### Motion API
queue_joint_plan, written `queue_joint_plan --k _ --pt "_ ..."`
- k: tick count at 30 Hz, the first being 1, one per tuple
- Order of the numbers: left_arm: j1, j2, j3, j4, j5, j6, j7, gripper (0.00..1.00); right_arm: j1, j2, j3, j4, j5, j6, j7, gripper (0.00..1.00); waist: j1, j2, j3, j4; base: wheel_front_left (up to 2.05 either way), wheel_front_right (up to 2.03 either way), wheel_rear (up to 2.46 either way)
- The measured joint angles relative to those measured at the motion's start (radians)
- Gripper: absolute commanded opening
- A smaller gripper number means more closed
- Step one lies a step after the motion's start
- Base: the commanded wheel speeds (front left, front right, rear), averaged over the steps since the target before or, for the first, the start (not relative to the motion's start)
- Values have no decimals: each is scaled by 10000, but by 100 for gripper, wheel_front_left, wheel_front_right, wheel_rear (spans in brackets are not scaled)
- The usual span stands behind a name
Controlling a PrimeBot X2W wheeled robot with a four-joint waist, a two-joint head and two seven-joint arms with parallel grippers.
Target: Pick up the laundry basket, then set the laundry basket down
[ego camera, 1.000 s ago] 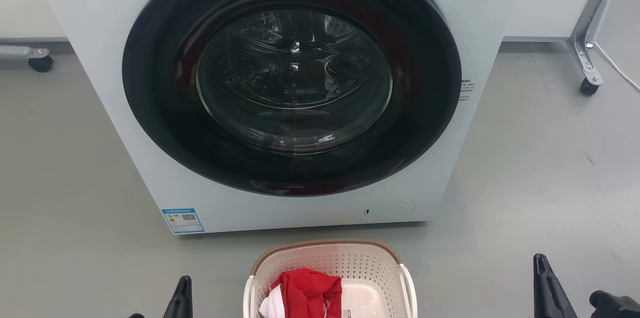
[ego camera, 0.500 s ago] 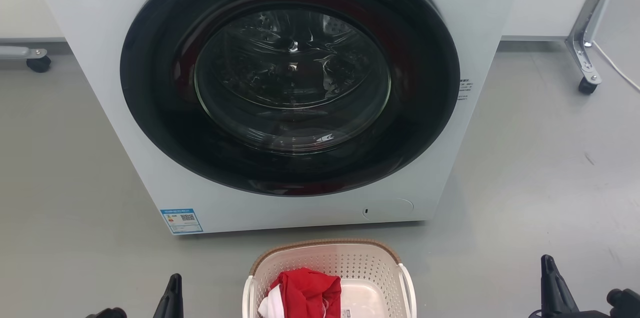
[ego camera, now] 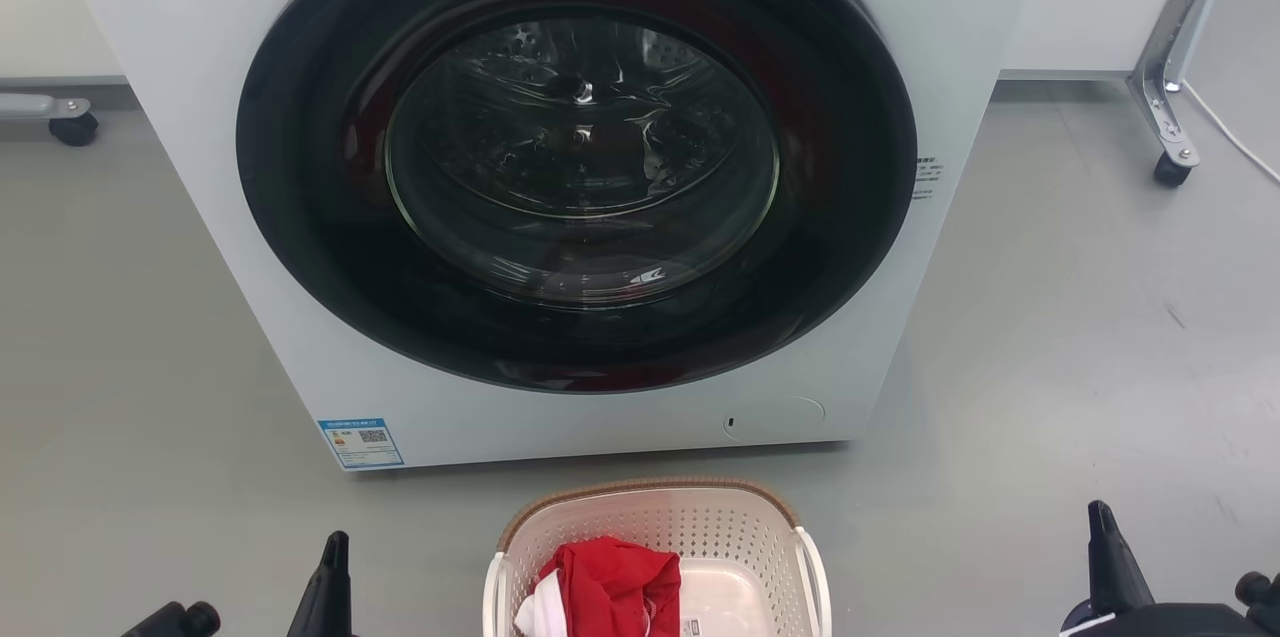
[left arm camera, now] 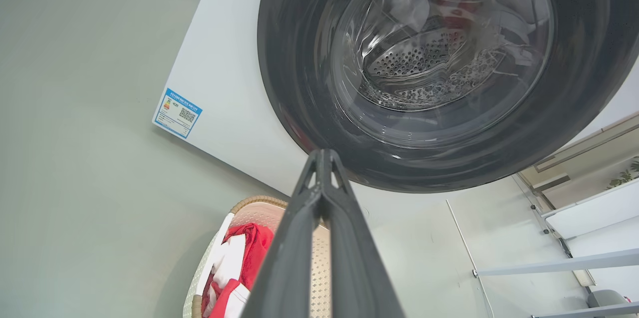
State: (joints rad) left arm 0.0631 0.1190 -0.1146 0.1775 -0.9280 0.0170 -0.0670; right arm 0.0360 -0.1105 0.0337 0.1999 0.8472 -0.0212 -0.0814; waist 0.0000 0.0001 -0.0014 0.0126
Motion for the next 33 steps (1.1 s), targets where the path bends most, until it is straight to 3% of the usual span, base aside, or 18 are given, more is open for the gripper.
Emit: queue_joint_plan --k 33 --pt "-805 -443 1166 671 -3864 -790 1045 0 -711 383 -970 562 4362 836 1143 0 0 0 19 -74 0 0 0"
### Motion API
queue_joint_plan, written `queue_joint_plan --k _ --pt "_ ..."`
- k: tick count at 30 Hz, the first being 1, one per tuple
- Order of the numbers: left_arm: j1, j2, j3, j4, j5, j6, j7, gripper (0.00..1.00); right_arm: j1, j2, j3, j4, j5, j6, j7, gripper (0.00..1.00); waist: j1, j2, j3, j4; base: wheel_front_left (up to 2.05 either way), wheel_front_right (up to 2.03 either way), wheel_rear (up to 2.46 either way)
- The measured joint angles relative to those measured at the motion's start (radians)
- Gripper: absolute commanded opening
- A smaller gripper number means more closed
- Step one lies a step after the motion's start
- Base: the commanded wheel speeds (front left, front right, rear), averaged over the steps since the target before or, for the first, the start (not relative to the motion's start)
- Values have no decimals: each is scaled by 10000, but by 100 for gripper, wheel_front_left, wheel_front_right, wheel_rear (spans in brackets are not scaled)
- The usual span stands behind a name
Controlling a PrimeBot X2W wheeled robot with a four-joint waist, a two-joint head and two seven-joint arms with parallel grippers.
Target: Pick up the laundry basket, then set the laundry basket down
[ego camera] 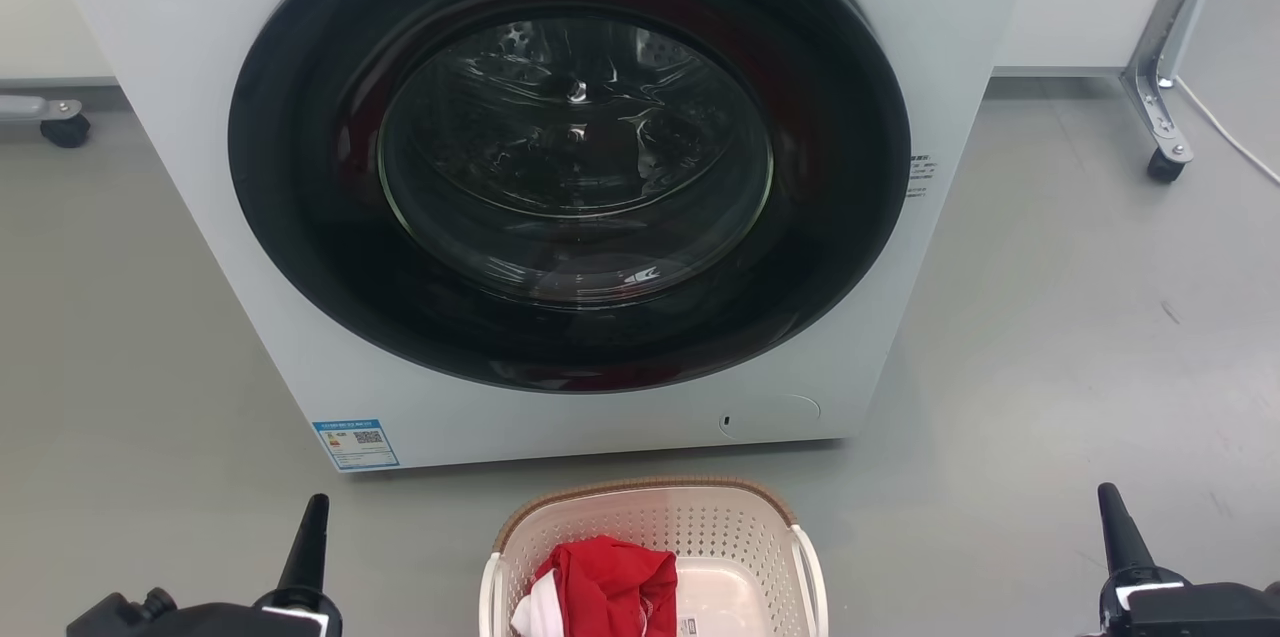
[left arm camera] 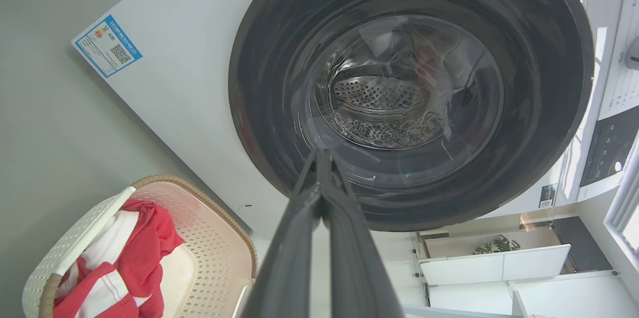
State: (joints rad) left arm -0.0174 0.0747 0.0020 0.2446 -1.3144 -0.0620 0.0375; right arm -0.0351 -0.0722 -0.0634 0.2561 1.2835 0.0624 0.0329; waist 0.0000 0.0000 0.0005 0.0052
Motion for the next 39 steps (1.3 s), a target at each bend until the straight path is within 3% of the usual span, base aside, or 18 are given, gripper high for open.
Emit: queue_joint_plan --k 23,39 --pt "-621 -303 882 464 -2796 -564 756 0 -505 280 -692 422 3122 579 803 0 0 0 13 -53 0 0 0" --pt "-621 -322 888 476 -2861 -614 756 0 -570 286 -696 424 3124 579 803 0 0 0 13 -53 0 0 0"
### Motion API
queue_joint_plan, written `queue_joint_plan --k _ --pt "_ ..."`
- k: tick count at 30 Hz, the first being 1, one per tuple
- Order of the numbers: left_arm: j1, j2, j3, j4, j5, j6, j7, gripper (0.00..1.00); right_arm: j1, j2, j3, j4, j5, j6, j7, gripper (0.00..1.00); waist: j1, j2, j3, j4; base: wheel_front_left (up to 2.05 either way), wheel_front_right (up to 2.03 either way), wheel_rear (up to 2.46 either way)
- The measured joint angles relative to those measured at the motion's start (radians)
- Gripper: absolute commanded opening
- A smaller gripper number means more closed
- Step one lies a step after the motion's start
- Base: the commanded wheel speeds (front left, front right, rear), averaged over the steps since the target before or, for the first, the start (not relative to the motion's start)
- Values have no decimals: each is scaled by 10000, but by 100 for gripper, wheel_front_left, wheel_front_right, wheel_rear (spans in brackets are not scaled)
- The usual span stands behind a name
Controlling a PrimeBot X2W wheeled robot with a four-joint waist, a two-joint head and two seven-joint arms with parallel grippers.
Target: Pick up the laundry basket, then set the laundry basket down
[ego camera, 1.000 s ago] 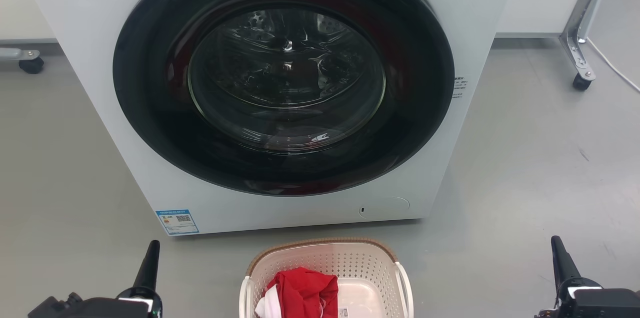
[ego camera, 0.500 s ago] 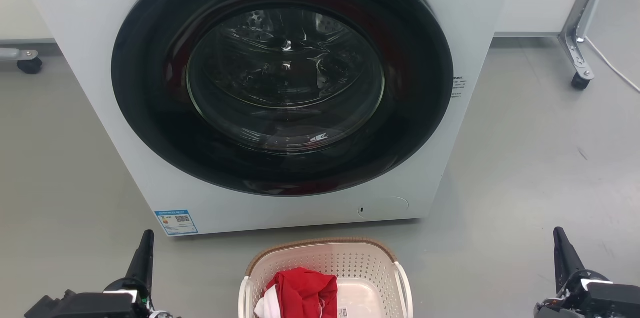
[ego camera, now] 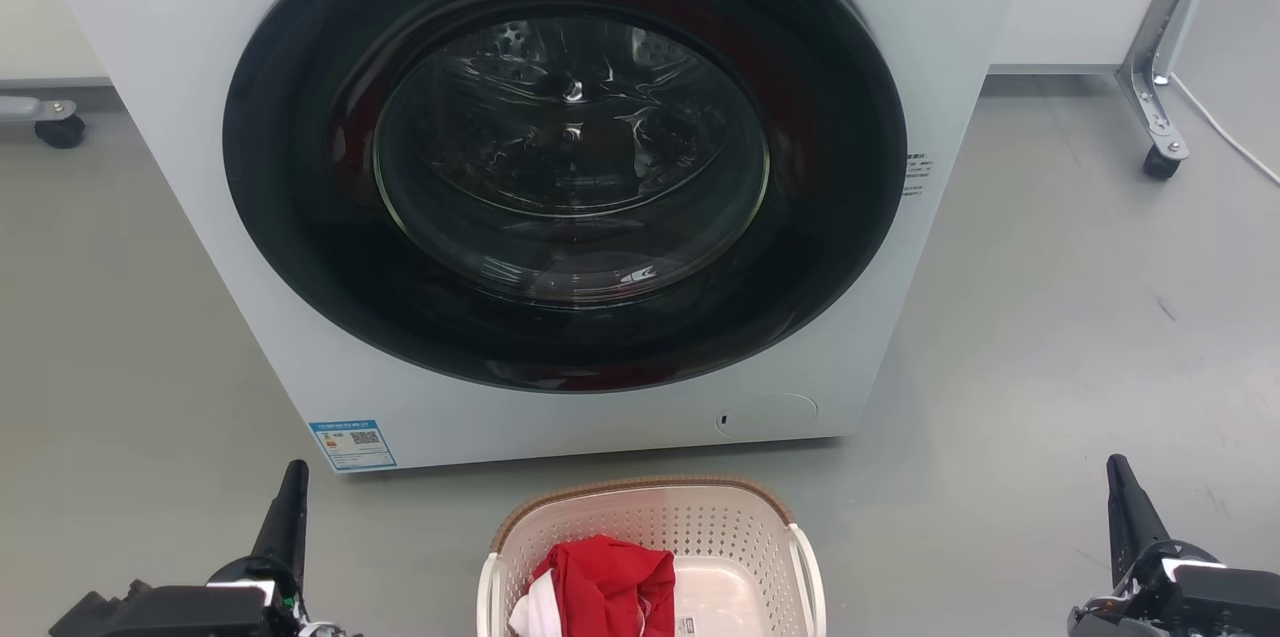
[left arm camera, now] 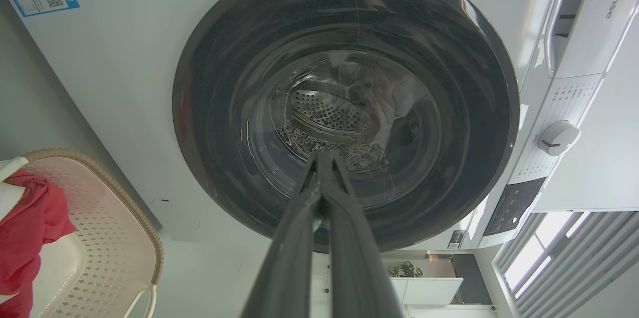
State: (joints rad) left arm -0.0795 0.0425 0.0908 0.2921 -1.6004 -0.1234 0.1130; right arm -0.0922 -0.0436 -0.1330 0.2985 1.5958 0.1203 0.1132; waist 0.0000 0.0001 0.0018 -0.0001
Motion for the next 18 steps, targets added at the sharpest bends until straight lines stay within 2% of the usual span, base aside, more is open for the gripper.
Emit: queue_joint_plan --k 18 --pt "0 0 0 6 -2 0 0 0 0 0 2 0 0 0 0 0 0 0 0 0 0 0 0"
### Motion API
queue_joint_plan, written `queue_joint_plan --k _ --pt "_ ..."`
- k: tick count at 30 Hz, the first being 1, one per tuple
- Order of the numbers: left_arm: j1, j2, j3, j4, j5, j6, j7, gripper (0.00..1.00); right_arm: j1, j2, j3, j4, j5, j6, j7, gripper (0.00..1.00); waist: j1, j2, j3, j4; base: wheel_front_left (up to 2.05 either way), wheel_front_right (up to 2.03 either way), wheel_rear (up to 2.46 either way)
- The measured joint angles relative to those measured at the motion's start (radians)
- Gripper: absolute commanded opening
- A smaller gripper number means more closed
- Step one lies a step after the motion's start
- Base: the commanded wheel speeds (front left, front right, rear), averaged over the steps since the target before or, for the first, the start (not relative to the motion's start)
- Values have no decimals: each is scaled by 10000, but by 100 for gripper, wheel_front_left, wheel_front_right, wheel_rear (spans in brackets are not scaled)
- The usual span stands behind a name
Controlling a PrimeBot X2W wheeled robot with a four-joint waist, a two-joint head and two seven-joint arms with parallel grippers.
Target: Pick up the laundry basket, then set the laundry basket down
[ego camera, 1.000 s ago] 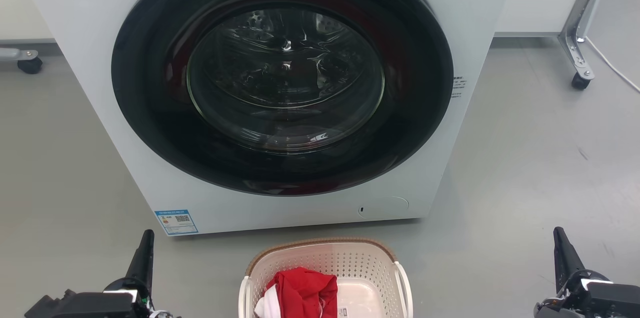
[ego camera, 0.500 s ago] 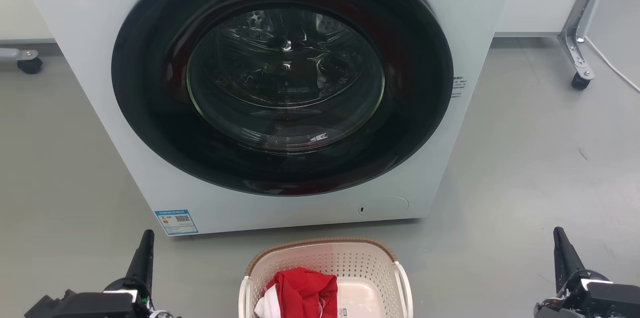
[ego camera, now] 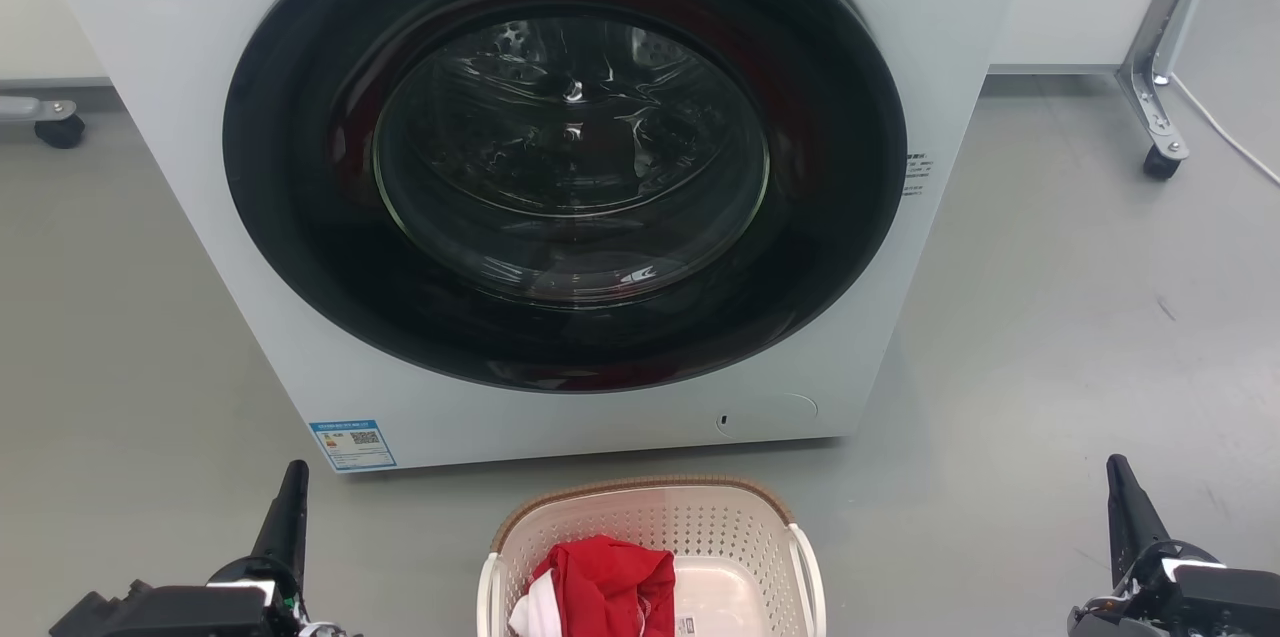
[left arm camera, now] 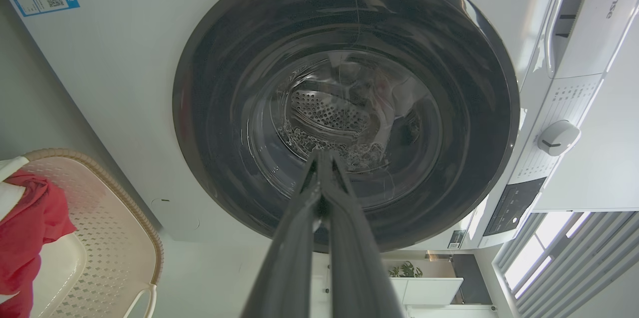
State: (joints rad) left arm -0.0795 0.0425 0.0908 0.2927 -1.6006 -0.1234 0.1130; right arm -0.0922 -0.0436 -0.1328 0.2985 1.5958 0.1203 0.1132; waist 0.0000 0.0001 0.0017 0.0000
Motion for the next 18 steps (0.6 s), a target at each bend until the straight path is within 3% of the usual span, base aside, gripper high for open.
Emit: queue_joint_plan --k 18 --pt "0 0 0 10 0 0 0 0 0 2 0 0 13 2 -2 0 0 0 0 0 0 0 0"
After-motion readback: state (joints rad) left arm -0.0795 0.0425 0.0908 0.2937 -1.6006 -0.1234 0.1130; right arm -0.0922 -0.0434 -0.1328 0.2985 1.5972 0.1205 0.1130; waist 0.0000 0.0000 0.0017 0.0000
